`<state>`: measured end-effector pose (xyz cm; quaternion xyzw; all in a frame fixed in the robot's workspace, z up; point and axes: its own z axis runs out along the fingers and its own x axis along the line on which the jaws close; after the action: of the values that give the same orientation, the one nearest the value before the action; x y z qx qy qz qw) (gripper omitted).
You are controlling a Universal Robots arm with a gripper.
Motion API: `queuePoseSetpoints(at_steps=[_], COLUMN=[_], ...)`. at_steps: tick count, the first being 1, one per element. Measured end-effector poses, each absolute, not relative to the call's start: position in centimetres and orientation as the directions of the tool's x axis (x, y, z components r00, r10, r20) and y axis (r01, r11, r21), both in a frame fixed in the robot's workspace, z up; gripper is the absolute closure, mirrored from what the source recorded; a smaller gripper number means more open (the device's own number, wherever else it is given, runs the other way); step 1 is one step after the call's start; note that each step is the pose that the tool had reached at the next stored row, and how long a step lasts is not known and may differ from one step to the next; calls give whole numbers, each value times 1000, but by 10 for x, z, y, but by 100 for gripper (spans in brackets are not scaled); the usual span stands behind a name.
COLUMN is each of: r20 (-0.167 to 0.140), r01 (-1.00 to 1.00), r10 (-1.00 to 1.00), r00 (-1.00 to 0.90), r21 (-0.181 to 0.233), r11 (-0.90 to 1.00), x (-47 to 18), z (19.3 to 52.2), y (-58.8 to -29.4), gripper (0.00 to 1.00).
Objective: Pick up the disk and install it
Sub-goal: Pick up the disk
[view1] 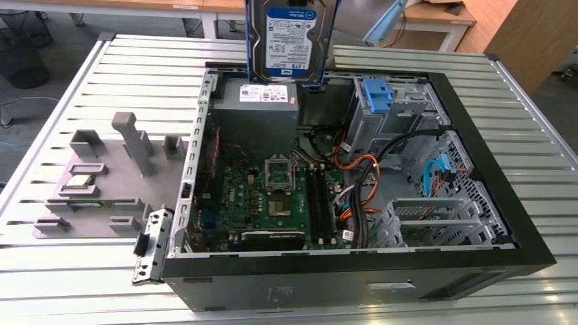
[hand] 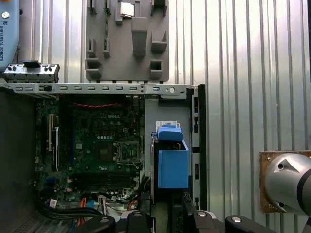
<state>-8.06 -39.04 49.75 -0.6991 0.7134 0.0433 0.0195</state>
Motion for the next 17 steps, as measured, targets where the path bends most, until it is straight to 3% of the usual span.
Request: queuePoseSetpoints(at_steps=[17], r20=[-88], r01=[-999], r10=[-996], r00=[-22], r21=[34], r11=[19], x=[-78], z=[498], y=[-391], gripper=[65])
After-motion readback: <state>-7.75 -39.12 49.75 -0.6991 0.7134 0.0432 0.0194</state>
